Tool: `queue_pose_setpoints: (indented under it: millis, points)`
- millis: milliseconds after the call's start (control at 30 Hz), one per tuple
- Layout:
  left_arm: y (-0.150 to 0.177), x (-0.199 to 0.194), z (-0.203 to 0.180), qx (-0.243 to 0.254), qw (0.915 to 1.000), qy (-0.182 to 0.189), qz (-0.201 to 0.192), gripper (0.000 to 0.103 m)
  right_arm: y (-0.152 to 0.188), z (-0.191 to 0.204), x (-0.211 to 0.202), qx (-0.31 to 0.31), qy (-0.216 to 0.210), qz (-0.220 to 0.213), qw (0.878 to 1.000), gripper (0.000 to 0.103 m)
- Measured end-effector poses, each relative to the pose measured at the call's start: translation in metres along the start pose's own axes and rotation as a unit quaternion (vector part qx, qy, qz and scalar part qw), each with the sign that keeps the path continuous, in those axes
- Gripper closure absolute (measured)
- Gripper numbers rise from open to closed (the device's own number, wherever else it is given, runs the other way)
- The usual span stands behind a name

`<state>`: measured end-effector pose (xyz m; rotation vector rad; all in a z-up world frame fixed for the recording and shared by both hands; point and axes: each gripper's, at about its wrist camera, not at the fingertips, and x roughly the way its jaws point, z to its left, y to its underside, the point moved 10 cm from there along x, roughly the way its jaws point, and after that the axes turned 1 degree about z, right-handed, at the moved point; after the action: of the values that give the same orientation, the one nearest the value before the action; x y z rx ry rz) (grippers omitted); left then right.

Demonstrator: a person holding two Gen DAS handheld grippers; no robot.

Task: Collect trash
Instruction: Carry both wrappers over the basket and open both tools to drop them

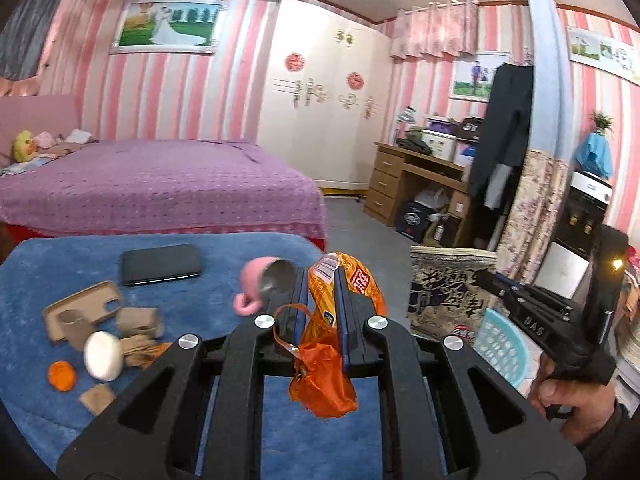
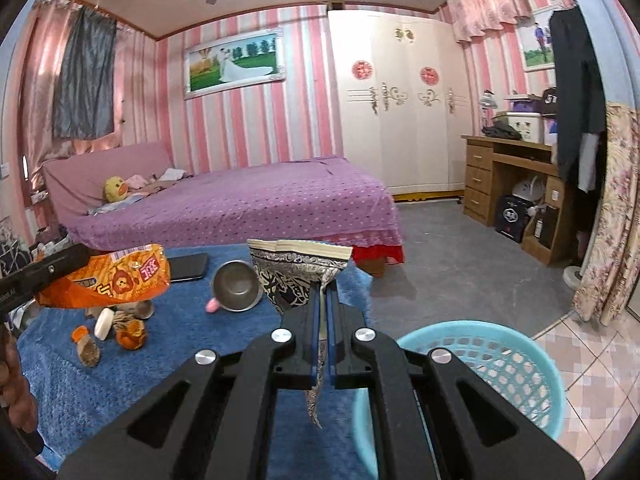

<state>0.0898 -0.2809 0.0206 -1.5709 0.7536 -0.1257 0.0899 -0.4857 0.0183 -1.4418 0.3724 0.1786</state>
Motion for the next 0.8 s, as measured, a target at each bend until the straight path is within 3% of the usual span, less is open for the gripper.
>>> queue_pose_setpoints:
  millis: [167,367,533,733,767,800]
  points:
    - [0.004,0.017,-0.036,-0.005,0.9987,0.051,0.003,0.091,0.0,-0.042,-0.008,0.027,0.03,-0.006,0.999,0.1]
    - [0.019,0.049,-0.081,-0.003,0.9959,0.086,0.029,0.091,0.004,-0.092,-0.014,0.061,0.075,0.002,0.995,0.1]
    - [0.036,0.079,-0.124,0.015,0.993,0.106,0.051,0.091,0.008,-0.134,-0.023,0.083,0.117,0.001,0.99,0.1]
    - [0.059,0.13,-0.17,0.045,0.9872,0.115,0.101,0.091,0.013,-0.164,-0.026,0.103,0.134,0.004,0.986,0.1]
    - [0.063,0.137,-0.179,0.048,0.9849,0.123,0.112,0.087,0.014,-0.168,-0.026,0.104,0.136,0.004,0.985,0.1]
    - [0.065,0.141,-0.182,0.052,0.9843,0.122,0.117,0.064,0.014,-0.17,-0.025,0.105,0.136,0.005,0.985,0.1]
